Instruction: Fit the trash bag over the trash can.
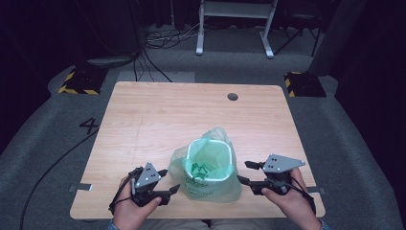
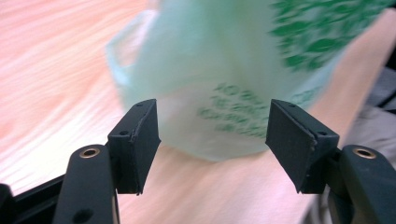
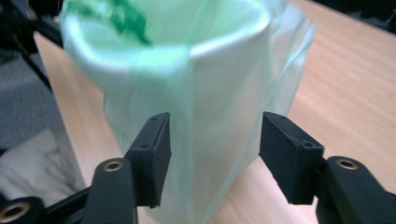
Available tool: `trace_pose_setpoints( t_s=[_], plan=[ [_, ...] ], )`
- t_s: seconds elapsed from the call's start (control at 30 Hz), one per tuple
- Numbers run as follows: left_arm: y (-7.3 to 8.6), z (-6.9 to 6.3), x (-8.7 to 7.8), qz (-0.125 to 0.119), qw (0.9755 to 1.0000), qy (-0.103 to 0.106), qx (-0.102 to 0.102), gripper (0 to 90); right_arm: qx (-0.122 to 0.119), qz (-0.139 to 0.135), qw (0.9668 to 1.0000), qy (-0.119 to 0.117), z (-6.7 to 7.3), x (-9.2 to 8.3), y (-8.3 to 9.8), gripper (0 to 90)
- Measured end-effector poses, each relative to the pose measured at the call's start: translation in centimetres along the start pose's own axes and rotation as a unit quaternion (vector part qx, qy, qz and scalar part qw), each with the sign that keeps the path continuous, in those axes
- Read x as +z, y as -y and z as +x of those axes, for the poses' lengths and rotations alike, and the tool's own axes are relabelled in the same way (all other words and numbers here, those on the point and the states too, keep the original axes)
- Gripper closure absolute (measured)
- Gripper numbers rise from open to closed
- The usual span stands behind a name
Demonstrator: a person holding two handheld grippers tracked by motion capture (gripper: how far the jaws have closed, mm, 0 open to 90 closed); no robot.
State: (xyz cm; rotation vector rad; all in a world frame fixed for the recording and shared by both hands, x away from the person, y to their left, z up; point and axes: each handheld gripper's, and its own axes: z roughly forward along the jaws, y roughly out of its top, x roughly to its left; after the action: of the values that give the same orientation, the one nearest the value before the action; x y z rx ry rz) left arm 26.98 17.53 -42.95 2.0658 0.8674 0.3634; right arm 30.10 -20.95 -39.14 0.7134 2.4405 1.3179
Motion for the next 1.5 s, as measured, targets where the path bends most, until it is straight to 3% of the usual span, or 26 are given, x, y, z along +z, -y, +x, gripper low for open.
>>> trace_pose_setpoints(
  t_s=[0.27,0.4,0.57,1.03,1.5],
  plan=[
    [1.0,2.3,0.1,0.005,0.9994,-0.033,-0.013,31.4,-0.006,-0.014,0.9997,0.017,-1.3,0.3,-2.8,39.9],
    [1.6,3.0,0.3,0.011,0.9989,-0.037,-0.026,31.2,-0.013,-0.02,0.9995,0.02,-1.8,1.0,-4.5,38.8],
    [2.0,3.6,0.4,0.011,0.9985,-0.045,-0.029,31.1,-0.019,-0.023,0.9994,0.017,-2.0,2.4,-6.3,37.9],
    [2.2,3.8,0.5,0.01,0.9987,-0.04,-0.03,30.5,-0.045,0.02,0.9987,0.009,-1.3,8.3,-9.3,35.5],
    [2.3,3.7,0.8,0.012,0.9989,-0.033,-0.031,30.2,-0.069,0.053,0.9961,0.013,-0.4,11.7,-11.3,35.5]
  ],
)
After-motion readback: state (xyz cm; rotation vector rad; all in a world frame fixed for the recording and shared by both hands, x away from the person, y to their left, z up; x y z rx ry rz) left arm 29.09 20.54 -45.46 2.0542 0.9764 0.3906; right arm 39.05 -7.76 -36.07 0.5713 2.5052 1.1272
